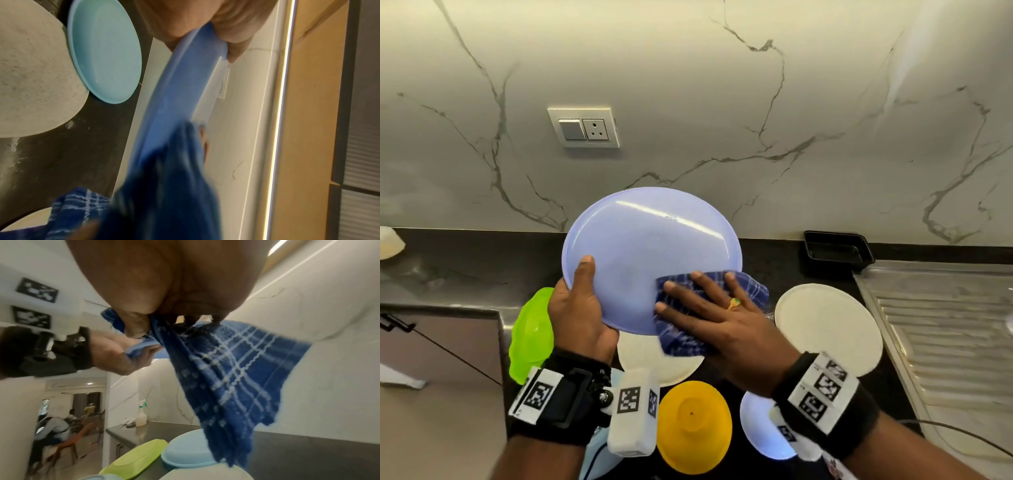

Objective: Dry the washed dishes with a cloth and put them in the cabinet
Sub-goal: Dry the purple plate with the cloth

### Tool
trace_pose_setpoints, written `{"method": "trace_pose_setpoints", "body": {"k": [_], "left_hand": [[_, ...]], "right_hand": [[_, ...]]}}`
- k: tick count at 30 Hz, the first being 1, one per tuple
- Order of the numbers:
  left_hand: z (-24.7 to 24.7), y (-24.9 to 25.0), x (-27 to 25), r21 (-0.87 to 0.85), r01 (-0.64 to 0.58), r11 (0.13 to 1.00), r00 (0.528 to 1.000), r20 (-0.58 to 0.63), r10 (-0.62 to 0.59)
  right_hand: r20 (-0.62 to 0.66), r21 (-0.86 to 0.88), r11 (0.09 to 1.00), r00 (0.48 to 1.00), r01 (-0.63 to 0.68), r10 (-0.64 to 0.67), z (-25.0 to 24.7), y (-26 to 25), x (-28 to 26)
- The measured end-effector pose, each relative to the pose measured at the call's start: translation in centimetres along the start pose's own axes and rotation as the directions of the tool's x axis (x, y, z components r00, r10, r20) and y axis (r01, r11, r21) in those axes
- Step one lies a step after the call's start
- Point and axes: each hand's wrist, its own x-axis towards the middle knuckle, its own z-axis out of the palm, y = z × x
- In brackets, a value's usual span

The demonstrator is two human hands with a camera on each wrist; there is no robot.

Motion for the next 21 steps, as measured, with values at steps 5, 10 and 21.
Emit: {"method": "trace_pose_setpoints", "body": {"k": [5,10,21], "left_hand": [[-0.8,0.2,0.5,0.072,0.028,0.997,0.998,0.05,-0.032],[-1.1,0.0,0.7,0.078,0.041,0.996,0.998,0.054,-0.045],[-2.1,0.2,1.0,0.312,0.107,0.944,0.967,0.19,-0.172]], "right_hand": [[0.014,0.526,0.806,0.95,-0.273,0.312,-0.8,5.4,-0.4],[0.001,0.542,0.827,0.983,-0.154,0.182,-1.3,3.9,-1.4],[0.399,0.398,0.881,0.913,-0.257,0.086,-2.7,9.6,3.4]]}}
